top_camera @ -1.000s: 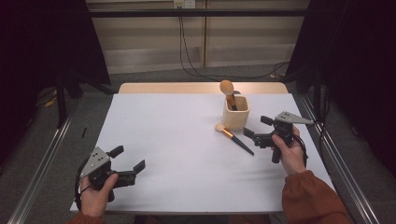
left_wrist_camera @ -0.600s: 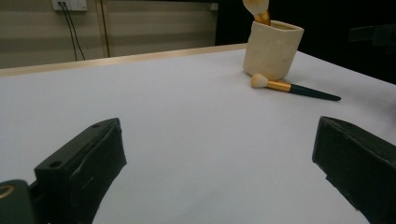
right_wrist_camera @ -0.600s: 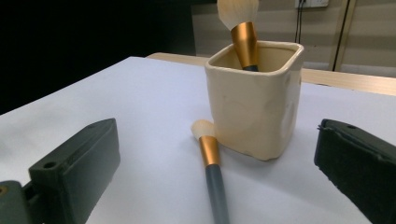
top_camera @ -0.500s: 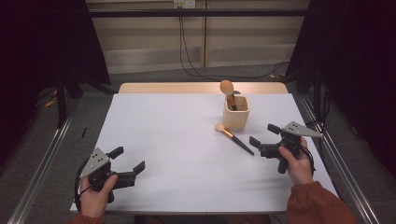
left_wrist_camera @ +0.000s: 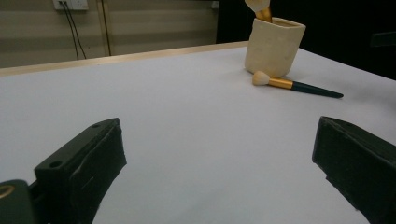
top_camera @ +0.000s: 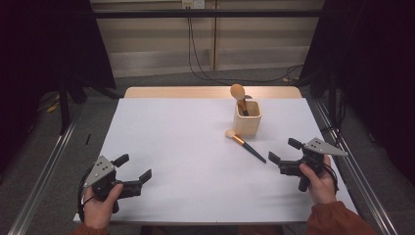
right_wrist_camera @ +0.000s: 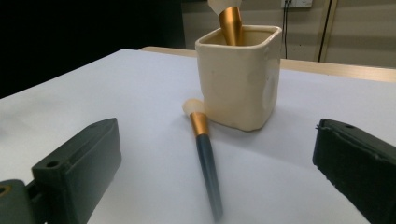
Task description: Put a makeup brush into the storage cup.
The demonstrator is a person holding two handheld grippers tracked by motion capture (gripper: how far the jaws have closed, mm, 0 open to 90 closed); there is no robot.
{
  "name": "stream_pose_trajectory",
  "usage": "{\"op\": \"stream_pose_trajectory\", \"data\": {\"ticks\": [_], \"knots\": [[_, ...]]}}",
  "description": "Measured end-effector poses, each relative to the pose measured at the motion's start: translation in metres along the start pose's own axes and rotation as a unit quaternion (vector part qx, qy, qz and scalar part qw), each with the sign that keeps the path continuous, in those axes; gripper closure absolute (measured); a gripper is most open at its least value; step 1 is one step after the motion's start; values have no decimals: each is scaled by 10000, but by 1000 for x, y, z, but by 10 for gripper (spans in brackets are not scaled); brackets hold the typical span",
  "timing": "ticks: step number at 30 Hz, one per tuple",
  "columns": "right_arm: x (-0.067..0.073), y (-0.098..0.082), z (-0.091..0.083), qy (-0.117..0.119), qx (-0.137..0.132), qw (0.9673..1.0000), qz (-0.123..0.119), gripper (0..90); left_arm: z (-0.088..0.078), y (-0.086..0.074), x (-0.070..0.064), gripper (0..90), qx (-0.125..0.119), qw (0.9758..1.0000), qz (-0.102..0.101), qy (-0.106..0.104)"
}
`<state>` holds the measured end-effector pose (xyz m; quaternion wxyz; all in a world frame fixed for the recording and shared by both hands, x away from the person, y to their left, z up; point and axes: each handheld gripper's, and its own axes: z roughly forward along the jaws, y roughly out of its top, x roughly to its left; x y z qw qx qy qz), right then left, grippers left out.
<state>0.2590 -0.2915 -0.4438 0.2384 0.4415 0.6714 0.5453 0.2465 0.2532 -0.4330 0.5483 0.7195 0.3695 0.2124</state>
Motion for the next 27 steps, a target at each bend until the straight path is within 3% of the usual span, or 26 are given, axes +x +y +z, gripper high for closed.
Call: {"op": "stream_pose_trajectory", "data": {"ticks": [13, 27], "knots": [[2, -11, -19, -51, -31, 10000, 11, 11, -4, 0, -1, 23, -22, 10000, -16, 72], [1, -9, -13, -7, -10, 10000, 51, 11, -2, -1, 1, 22, -28, 10000, -73, 43]]}}
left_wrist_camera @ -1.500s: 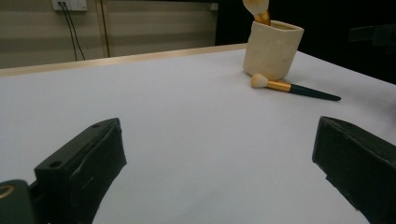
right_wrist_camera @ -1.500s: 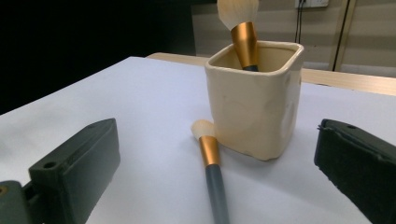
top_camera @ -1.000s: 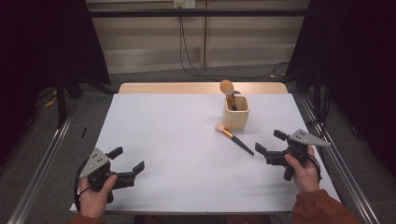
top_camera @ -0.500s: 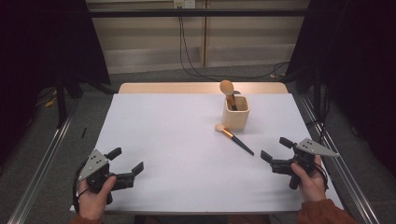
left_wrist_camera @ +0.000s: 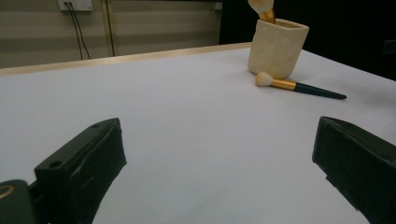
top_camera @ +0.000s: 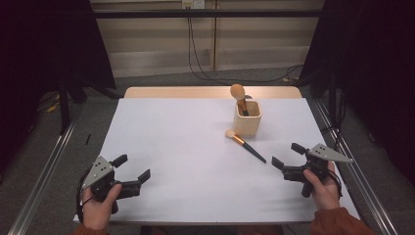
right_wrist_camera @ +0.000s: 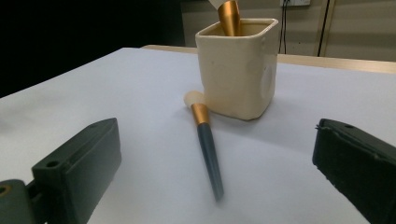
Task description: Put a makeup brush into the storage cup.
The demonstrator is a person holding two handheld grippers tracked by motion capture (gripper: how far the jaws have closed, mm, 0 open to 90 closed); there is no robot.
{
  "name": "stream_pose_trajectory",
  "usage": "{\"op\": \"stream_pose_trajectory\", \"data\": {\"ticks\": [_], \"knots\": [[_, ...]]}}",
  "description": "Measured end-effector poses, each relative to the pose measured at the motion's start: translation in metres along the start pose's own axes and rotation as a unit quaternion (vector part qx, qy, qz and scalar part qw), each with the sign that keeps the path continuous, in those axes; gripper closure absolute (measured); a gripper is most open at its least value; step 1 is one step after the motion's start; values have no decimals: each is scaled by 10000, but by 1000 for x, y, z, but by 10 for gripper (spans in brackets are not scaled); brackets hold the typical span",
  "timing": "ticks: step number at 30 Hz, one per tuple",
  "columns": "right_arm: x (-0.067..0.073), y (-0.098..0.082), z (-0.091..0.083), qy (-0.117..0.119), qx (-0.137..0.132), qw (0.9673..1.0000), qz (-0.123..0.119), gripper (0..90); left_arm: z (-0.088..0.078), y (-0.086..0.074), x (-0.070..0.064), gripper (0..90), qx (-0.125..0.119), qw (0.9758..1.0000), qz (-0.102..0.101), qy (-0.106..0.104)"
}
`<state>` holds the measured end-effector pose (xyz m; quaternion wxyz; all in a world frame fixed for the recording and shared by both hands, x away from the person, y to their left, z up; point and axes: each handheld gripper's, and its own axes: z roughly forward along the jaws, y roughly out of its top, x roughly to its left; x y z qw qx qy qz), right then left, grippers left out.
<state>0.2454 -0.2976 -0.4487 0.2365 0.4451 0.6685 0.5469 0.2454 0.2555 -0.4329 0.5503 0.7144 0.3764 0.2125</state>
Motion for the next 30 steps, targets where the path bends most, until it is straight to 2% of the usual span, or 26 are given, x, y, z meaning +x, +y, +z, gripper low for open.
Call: {"op": "stream_pose_trajectory", "data": {"ticks": [2, 4, 6, 13, 21, 30], "knots": [[0, 0, 1, 10, 15, 10000, 36, 11, 0, 0, 1, 22, -24, 10000, -26, -52], [0, 1, 1, 14, 30, 10000, 30, 11, 0, -1, 0, 22, 31, 10000, 65, 12], [0, 1, 2, 33, 25, 10000, 65, 11, 0, 0, 0, 22, 5, 10000, 18, -20], [1, 5, 12, 120, 150, 9998, 27, 9, 2, 1, -2, 22, 25, 10000, 61, -29], [2, 14, 25, 343, 300, 9988, -157, 16, 1, 1, -2, 23, 9, 10000, 73, -1], [3, 23, 42, 321, 468, 9982, -199, 20, 1, 2, -2, 22, -17, 10000, 95, -19]]}}
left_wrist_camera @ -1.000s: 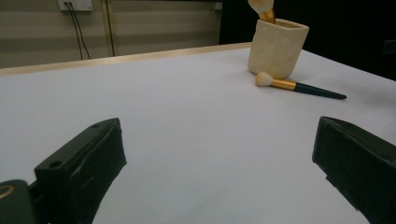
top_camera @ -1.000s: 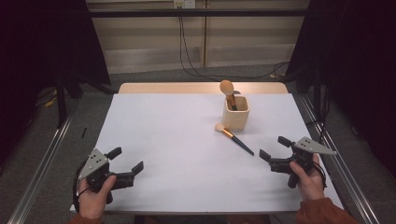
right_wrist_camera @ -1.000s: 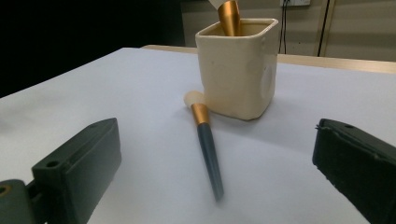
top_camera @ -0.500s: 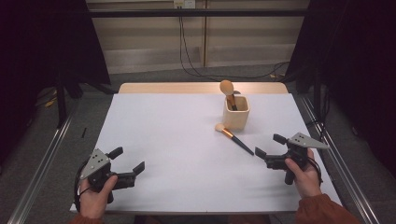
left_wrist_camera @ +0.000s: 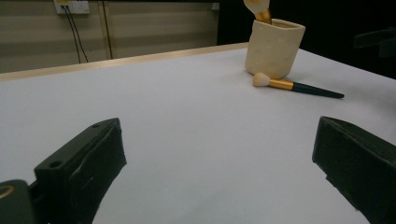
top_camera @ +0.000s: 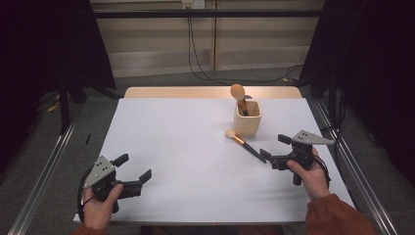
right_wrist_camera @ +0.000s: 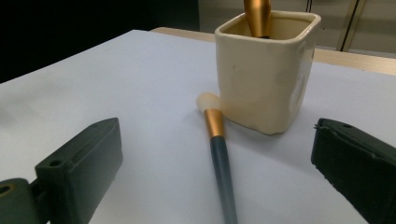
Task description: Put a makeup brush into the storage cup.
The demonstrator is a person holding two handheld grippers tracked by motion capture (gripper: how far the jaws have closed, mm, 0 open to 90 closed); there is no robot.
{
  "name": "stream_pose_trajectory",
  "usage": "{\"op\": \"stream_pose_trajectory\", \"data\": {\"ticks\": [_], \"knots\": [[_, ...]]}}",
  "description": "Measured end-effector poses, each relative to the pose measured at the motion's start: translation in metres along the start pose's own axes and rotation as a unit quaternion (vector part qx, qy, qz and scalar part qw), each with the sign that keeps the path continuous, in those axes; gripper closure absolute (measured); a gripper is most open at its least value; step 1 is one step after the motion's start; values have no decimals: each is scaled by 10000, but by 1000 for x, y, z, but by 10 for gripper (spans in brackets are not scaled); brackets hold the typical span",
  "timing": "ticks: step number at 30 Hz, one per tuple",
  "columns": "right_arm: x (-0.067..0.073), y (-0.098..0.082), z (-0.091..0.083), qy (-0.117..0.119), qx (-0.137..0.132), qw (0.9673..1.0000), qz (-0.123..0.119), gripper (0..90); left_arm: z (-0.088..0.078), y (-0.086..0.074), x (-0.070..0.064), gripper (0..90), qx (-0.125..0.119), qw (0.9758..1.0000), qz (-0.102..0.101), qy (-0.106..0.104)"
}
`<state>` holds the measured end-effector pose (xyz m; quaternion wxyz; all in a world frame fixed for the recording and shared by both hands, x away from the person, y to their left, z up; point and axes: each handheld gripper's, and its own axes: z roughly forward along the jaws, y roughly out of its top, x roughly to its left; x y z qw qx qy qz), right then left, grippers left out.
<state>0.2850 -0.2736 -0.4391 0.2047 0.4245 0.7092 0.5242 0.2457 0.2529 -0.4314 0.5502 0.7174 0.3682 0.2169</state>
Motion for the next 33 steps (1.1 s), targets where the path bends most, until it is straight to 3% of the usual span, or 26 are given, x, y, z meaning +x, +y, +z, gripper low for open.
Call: {"op": "stream_pose_trajectory", "data": {"ticks": [4, 7, 11, 22, 33], "knots": [[-1, 7, 8, 182, -8, 9997, 158, 21, 0, 0, 1, 22, 7, 10000, 7, 6], [-1, 12, 15, 245, 51, 9996, 119, 20, 0, 0, 0, 23, 19, 10000, -13, 5], [0, 18, 27, 260, 317, 9991, 94, 18, 0, 0, -2, 22, 65, 10000, 13, -12], [4, 28, 50, 297, 754, 9962, -306, 17, 0, 0, -2, 22, 92, 9999, 48, -9], [2, 35, 66, 390, 1193, 9914, -385, 21, 1, 0, -2, 22, 105, 9999, 61, -11]]}}
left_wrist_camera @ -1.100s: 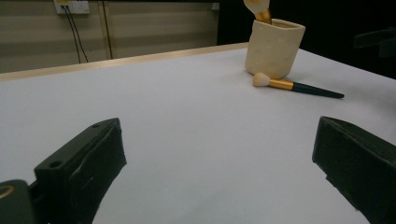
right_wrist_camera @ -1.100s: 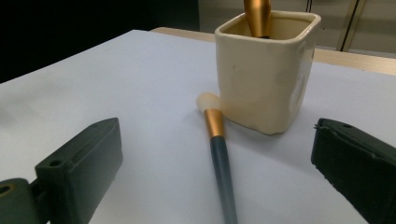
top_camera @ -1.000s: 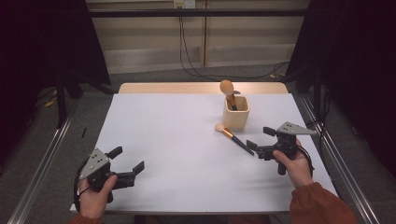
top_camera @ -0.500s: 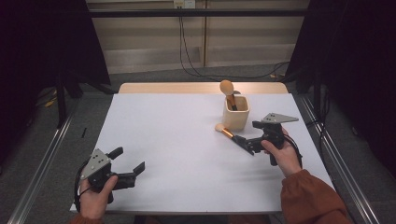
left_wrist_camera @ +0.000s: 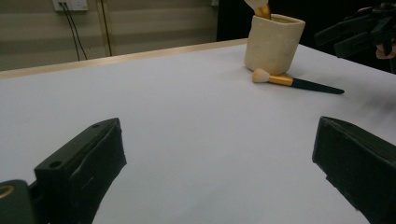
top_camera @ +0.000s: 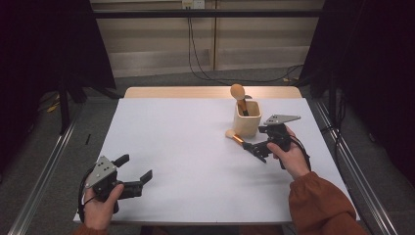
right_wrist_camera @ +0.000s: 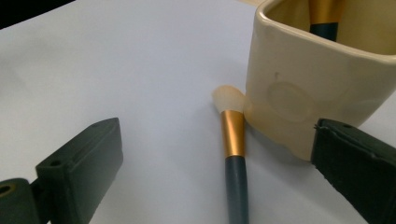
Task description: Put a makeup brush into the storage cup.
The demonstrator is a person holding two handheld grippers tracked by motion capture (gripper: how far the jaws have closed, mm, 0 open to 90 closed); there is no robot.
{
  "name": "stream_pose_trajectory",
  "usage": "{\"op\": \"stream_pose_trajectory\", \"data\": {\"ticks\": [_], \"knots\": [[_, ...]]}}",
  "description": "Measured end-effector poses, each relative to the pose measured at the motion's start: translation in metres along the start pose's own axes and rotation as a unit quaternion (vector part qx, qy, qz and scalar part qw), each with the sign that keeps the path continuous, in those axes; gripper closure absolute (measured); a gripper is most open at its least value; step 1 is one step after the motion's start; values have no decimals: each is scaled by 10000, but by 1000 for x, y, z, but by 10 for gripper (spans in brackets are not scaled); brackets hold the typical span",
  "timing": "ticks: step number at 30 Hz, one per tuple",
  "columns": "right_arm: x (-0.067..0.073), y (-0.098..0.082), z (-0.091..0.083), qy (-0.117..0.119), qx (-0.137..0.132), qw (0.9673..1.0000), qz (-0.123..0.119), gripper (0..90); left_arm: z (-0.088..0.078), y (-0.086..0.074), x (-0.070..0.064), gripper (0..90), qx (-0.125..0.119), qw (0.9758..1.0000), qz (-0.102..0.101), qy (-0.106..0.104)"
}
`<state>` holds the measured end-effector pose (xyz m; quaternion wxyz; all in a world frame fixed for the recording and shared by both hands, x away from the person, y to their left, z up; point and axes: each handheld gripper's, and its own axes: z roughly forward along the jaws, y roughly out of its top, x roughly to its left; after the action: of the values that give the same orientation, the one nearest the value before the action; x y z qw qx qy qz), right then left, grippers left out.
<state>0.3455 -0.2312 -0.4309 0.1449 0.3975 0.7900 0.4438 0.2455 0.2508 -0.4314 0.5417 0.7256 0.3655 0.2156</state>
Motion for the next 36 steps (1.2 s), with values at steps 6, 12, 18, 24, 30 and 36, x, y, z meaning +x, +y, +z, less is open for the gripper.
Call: {"op": "stream_pose_trajectory", "data": {"ticks": [6, 12, 18, 24, 30, 36], "knots": [[-1, 7, 5, 43, 384, 9992, -47, 30, 1, 0, 0, 22, -4, 10000, 14, -11], [-4, 12, 10, 63, 668, 9977, -61, 31, 1, 0, 0, 22, -1, 10000, 12, -15], [-6, 14, 13, 165, 935, 9955, -55, 38, 1, 0, -1, 22, 43, 10000, 35, -5], [-7, 18, 15, 205, 1244, 9919, -164, 42, 1, 0, -1, 22, 35, 10000, 33, 8], [-9, 21, 18, 289, 1680, 9852, -197, 55, 1, -1, 1, 23, 46, 10000, -1, 43], [-9, 23, 25, 199, 2210, 9746, -303, 64, 1, -1, 1, 23, 67, 10000, 16, 23]]}}
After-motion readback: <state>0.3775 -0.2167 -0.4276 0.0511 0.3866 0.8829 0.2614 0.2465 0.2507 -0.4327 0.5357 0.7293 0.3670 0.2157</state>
